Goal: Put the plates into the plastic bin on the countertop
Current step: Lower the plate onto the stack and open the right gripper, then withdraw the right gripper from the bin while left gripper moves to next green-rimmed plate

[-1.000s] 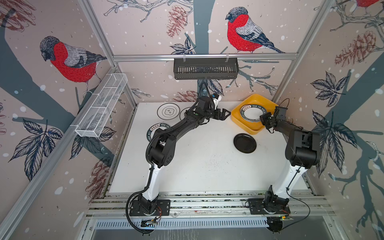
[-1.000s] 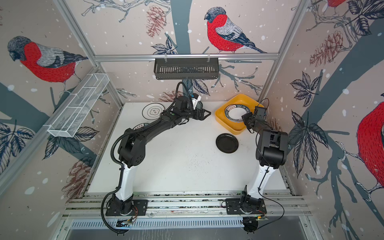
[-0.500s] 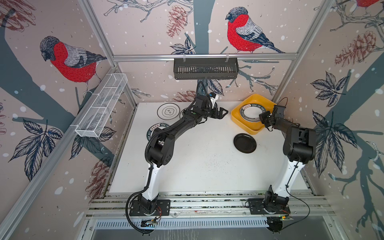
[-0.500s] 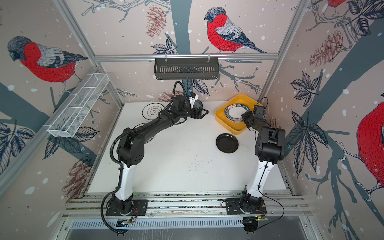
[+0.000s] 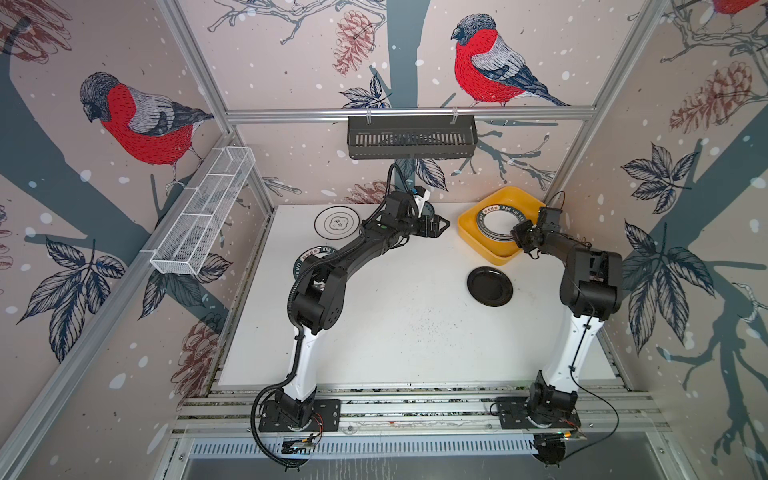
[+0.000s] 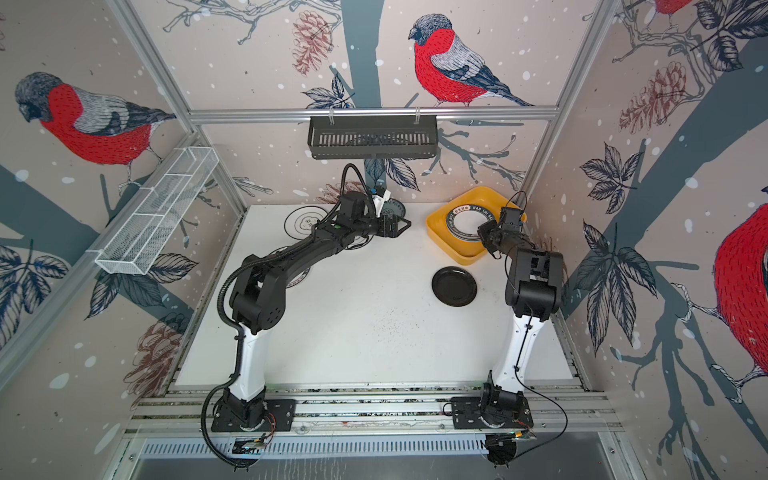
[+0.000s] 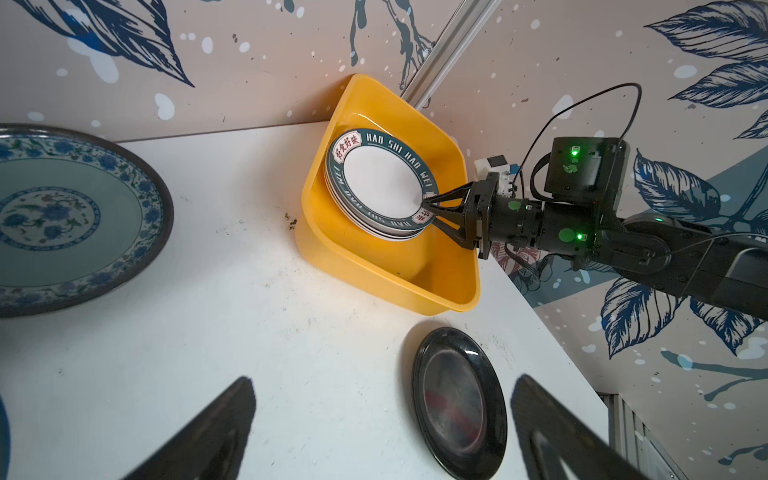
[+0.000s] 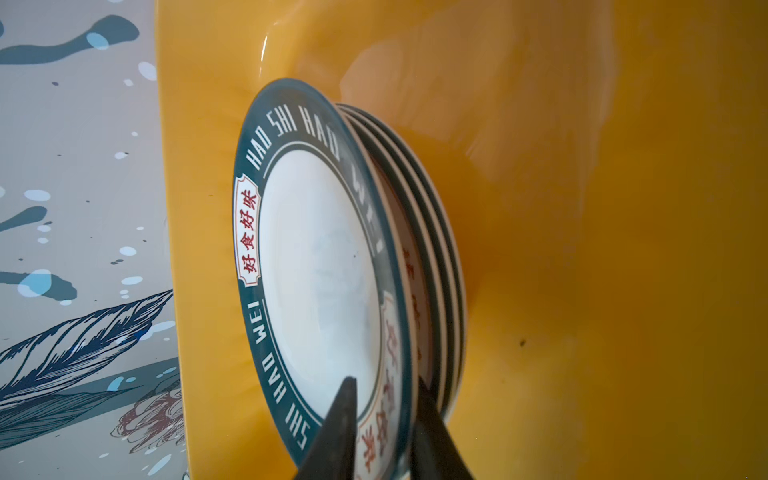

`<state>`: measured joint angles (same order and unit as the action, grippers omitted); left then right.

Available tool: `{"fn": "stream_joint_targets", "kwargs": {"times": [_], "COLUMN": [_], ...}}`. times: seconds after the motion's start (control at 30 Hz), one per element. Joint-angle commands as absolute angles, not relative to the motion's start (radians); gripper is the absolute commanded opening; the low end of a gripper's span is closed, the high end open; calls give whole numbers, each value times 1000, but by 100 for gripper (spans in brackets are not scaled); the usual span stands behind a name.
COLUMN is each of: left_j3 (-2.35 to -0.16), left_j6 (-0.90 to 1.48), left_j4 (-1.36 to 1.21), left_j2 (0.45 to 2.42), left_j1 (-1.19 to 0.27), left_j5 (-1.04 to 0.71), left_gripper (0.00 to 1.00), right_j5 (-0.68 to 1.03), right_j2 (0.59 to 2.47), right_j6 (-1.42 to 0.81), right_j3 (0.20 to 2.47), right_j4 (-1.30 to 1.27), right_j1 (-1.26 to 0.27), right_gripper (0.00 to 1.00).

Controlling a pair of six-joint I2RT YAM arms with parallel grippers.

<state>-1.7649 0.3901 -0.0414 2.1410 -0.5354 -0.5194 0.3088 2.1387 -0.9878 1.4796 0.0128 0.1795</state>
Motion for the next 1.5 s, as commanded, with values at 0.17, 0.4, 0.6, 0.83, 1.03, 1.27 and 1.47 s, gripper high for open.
{"fn": "stream_joint_targets", "kwargs": {"times": [0.17, 0.4, 0.6, 0.83, 1.03, 1.27, 1.47], "left_j3": [-1698, -1637, -1559, -1513, -1464, -1308, -1148], "left_j6": [410, 421, 432, 444, 481, 554, 608], "left_j4": [-107, -137, -176, -204, -233, -283, -271], "left_j2": [2096, 2061, 2020, 1985, 1937, 1811, 1666], "left_j1": [-522, -519, -516, -510, -500, -477, -436], "left_j5": [-532, -525, -511, -484, -441, -324, -226], "left_gripper": [96, 96, 96, 96, 96, 96, 96], "right_j5": [272, 151, 128, 106, 81, 113, 192], "right_j2": [2109, 2099, 2084, 2023, 1923, 1787, 1673], "right_j6": [-937, -863, -842, -804, -752, -688, -632], "right_j3": [1491, 1599, 1629, 1623, 1579, 1475, 1362], "right_j4": [100, 307, 359, 305, 219, 108, 2], "right_j1": [146, 120, 109, 78, 45, 12, -32], "right_gripper": [62, 81, 96, 100, 100, 99, 100]}}
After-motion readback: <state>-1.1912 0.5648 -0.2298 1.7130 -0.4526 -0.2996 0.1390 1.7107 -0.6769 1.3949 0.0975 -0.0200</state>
